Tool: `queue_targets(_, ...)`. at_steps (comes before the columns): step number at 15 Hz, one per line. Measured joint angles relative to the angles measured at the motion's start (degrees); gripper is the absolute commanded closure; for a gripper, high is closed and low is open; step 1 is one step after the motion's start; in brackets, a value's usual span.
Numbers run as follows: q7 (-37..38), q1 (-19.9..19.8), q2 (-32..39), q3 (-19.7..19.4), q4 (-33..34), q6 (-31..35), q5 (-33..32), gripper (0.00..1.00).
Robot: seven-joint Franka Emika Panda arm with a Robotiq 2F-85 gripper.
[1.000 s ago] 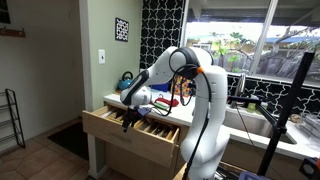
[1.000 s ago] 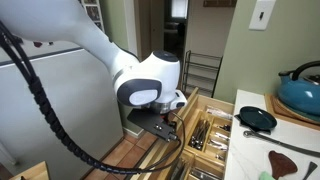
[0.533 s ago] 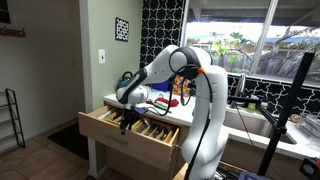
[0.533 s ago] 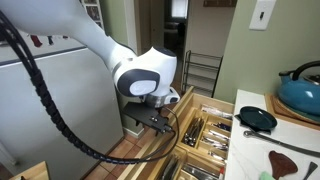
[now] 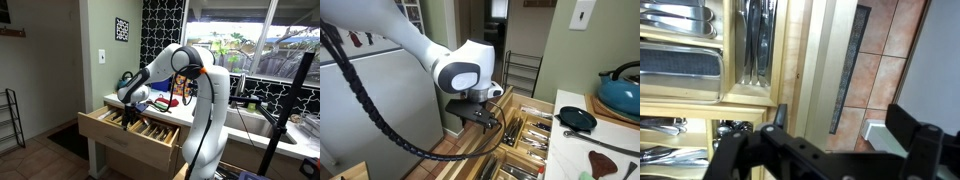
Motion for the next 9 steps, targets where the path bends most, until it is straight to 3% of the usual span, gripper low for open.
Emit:
queue_targets(3,2.6,0.1,0.1,-1.0,0.2,5.0,-3.7,0.0)
queue_targets(9,12.7,-1.4,0.1,-8.4,5.9,15.2,-23.2,0.0)
